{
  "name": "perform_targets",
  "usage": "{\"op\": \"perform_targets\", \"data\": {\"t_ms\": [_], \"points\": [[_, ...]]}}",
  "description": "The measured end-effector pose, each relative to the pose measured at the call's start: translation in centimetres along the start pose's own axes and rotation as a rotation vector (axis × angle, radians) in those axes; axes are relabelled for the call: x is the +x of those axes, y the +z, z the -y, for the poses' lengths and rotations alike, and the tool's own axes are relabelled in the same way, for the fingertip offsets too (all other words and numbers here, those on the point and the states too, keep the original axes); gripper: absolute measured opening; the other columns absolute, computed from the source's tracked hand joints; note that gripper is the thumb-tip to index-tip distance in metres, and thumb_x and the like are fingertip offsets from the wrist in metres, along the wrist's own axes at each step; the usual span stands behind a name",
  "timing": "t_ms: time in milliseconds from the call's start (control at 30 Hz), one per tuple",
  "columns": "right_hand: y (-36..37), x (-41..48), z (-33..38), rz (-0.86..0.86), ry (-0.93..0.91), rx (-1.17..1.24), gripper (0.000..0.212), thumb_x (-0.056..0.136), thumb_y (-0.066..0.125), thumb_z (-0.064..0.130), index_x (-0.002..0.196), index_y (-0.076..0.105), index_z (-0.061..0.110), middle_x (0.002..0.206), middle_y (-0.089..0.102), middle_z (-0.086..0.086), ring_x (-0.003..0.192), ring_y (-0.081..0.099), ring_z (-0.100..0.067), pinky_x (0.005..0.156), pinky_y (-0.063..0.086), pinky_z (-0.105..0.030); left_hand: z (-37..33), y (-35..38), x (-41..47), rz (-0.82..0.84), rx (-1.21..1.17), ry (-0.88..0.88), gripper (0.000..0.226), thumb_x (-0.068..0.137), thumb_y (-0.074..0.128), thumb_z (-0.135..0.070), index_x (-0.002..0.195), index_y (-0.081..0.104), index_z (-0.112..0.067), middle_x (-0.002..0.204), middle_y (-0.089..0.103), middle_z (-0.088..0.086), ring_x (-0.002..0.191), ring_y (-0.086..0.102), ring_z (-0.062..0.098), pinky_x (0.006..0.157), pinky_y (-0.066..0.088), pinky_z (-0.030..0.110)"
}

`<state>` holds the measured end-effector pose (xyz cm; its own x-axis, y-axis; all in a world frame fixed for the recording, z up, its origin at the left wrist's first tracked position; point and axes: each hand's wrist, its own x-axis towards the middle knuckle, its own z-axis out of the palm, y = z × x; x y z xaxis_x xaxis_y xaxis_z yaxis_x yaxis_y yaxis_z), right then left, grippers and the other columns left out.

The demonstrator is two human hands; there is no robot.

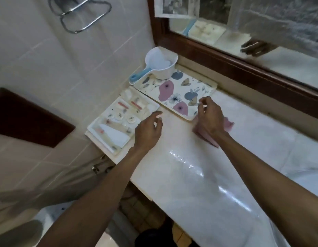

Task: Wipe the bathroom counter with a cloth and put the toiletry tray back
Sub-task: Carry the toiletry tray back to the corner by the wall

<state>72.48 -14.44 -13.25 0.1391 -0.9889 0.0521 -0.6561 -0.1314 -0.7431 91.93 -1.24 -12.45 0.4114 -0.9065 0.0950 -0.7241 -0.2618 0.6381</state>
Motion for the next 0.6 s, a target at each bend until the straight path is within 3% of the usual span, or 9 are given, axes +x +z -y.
{"op": "perform_targets", "data": {"t_ms": [133,233,367,467,600], "points": [[5.4,1.7,5.1,0.154,-0.102,-0.053,0.024,0.099,0.044,0.032,0.114,0.058,0.019,0.112,0.069,-0.001,0.096,0.065,-0.025,0.079,0.048,-0.035,7.4,-5.1,-0.3,-0.128,0.064,-0.222,0.029,0.105,0.052,-0.031,0.131,0.064,-0.026,0.102,0.074,-0.004,0.095,0.069,0.024,0.075,0.042,0.03],[9.0,2.2,7.5,0.266,-0.16,-0.115,0.03,0.099,0.046,0.031,0.121,0.055,0.014,0.119,0.067,-0.006,0.104,0.063,-0.028,0.085,0.049,-0.038,12.4,-7.6,-0.8,-0.208,0.1,-0.367,0.035,0.102,0.056,-0.03,0.136,0.06,-0.022,0.117,0.067,0.0,0.114,0.061,0.025,0.089,0.048,0.038],[12.0,2.4,8.8,0.366,-0.151,-0.137,0.037,0.1,0.048,0.032,0.128,0.053,0.007,0.126,0.062,-0.015,0.113,0.059,-0.033,0.094,0.046,-0.04,16.8,-8.8,-1.5,-0.169,0.187,-0.63,0.074,0.096,0.068,-0.044,0.155,0.038,-0.011,0.149,0.045,0.019,0.133,0.049,0.038,0.103,0.046,0.049],[13.1,2.4,9.1,0.395,-0.179,-0.163,0.037,0.101,0.048,0.031,0.126,0.053,0.004,0.123,0.062,-0.018,0.112,0.058,-0.036,0.092,0.046,-0.042,19.3,-8.2,-1.7,-0.062,-0.011,-0.758,0.096,0.088,0.078,-0.047,0.159,0.026,-0.01,0.159,0.036,0.02,0.139,0.047,0.041,0.107,0.049,0.05],[14.0,2.4,9.0,0.402,-0.183,-0.199,0.037,0.101,0.05,0.027,0.126,0.054,0.0,0.123,0.06,-0.022,0.112,0.057,-0.039,0.09,0.043,-0.041,20.6,-7.6,-1.6,-0.051,-0.157,-0.777,0.083,0.084,0.085,-0.032,0.149,0.039,-0.007,0.143,0.059,0.017,0.128,0.06,0.038,0.098,0.054,0.045]]}}
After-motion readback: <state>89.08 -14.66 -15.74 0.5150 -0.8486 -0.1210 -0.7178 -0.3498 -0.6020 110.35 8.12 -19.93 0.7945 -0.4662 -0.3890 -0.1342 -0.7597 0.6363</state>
